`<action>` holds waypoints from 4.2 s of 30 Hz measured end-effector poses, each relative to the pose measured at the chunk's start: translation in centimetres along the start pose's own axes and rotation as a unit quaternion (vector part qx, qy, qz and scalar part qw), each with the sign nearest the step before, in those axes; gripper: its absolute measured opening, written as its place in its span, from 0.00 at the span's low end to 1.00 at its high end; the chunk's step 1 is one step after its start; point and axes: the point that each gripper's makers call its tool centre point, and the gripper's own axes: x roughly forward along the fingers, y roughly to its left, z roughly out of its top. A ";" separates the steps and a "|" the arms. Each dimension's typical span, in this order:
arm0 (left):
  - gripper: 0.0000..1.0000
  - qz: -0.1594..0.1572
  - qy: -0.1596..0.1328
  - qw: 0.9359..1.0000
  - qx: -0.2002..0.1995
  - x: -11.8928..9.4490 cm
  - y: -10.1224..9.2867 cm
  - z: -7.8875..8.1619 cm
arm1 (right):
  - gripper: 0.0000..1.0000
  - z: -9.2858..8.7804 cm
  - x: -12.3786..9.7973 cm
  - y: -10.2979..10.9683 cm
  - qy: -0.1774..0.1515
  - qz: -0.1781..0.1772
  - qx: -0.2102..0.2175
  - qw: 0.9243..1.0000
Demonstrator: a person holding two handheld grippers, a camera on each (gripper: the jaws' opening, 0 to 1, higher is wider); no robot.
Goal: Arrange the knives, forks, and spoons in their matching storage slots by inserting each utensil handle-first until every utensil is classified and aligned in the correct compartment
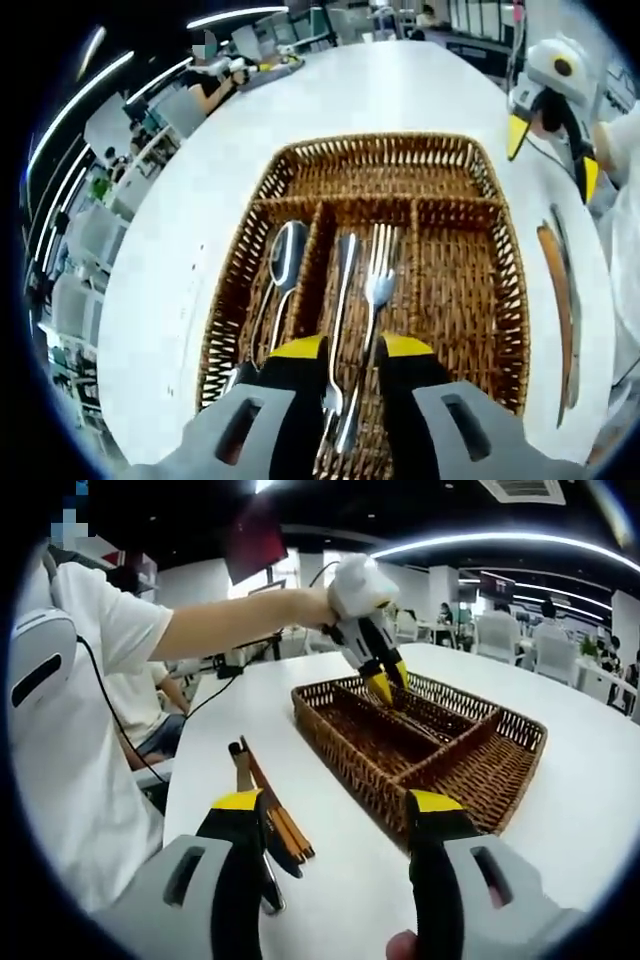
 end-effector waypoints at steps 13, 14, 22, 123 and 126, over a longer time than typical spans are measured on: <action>0.23 0.052 -0.044 0.997 -0.026 -2.7 0.4 0.0 | 0.57 -0.3 0.3 1.2 0.007 0.004 -0.007 1.000; 0.23 0.055 -0.047 0.997 -0.026 -3.0 0.1 0.0 | 0.57 -0.3 0.3 1.4 0.006 0.006 -0.008 1.000; 0.25 0.074 -0.067 0.995 -0.028 -4.5 -1.4 -0.1 | 0.57 -0.8 0.4 2.3 0.014 0.005 -0.015 1.000; 0.28 -0.166 -0.015 0.986 0.029 -2.6 -24.4 -4.0 | 0.44 -2.7 1.6 9.9 0.050 0.091 -0.025 0.994; 0.29 -0.167 -0.015 0.986 0.026 -2.6 -24.5 -4.0 | 0.44 -2.7 1.5 10.0 0.050 0.092 -0.026 0.994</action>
